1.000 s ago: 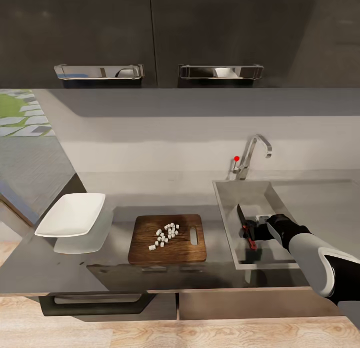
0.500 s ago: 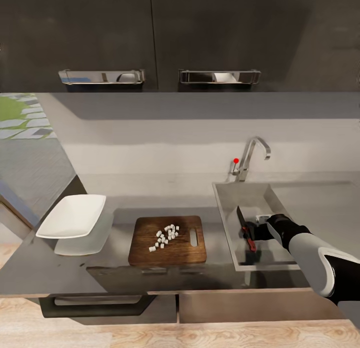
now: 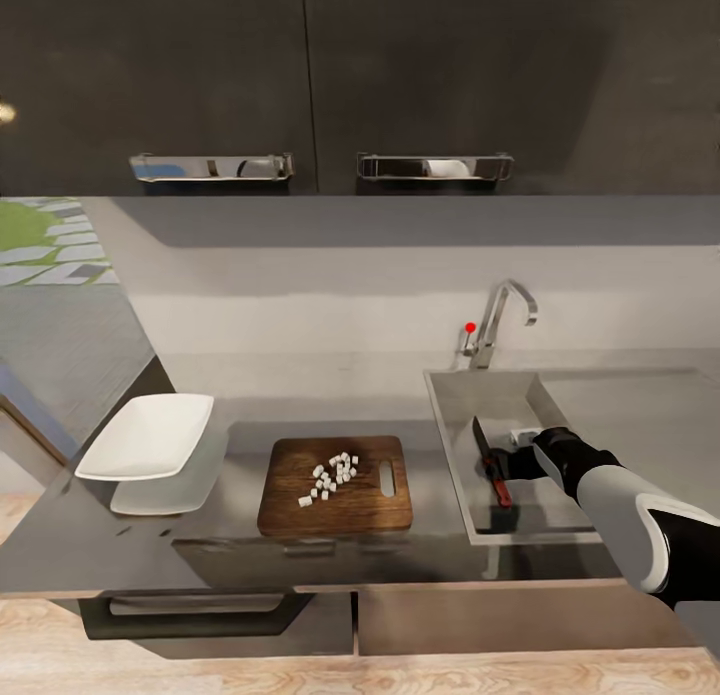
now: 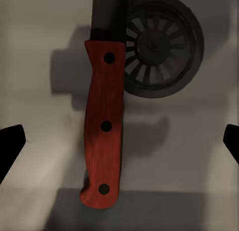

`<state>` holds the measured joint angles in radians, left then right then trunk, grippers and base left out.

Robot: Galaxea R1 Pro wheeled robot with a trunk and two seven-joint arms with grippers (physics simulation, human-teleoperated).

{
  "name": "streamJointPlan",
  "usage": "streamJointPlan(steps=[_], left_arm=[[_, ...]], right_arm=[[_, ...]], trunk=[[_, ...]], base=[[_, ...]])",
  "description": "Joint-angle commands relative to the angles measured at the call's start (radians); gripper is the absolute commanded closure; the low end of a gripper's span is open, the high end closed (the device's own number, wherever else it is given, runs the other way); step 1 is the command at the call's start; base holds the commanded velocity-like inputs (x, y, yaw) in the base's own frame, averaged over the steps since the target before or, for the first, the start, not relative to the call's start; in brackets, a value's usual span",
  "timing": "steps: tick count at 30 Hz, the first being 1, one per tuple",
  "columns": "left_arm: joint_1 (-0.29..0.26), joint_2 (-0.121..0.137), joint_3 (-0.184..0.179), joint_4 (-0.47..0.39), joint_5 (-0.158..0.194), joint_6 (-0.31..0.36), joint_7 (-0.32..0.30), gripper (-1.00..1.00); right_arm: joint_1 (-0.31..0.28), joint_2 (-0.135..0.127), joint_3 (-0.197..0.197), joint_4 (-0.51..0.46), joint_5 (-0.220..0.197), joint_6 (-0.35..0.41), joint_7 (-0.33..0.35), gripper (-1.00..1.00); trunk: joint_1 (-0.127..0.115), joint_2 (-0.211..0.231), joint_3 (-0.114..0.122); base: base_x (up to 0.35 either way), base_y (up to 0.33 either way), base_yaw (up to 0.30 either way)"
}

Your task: In the kitchen, take the Vidalia onion out of the sink, dice it on the chopping board with the paring knife, put the diced onion into the bowl on the countertop, then place both the paring knife and the chopping board into the sink.

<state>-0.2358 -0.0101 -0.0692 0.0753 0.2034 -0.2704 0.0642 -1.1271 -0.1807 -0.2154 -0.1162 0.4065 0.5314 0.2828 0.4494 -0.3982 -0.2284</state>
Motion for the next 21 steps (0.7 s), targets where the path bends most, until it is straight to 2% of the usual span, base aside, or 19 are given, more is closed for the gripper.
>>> streamJointPlan(steps=[1,11,18,21], left_arm=[[-0.002,-0.001,-0.007,0.004,0.007,-0.007,0.002,-1.00],[-0.002,-0.001,-0.007,0.004,0.007,-0.007,0.002,-1.00],[-0.002,-0.003,-0.007,0.003,0.006,-0.008,0.002,-1.00],[-0.002,-0.004,-0.007,0.003,0.006,-0.009,0.002,-1.00]], right_arm=[[0.000,0.000,-0.007,-0.003,0.011,0.004,0.007,-1.00],[0.000,0.003,-0.009,-0.022,0.011,0.003,0.010,-1.00],[0.000,0.004,-0.009,-0.109,0.011,0.002,0.009,-1.00],[0.000,0.003,-0.009,-0.128,0.011,0.002,0.034,-1.00]], trunk=[[0.001,-0.002,0.000],[0.001,-0.002,0.016],[0.001,-0.002,0.027],[0.001,-0.002,0.031]], base=[[0.000,0.000,0.000],[0.000,0.000,0.000],[0.000,0.000,0.000],[0.000,0.000,0.000]])
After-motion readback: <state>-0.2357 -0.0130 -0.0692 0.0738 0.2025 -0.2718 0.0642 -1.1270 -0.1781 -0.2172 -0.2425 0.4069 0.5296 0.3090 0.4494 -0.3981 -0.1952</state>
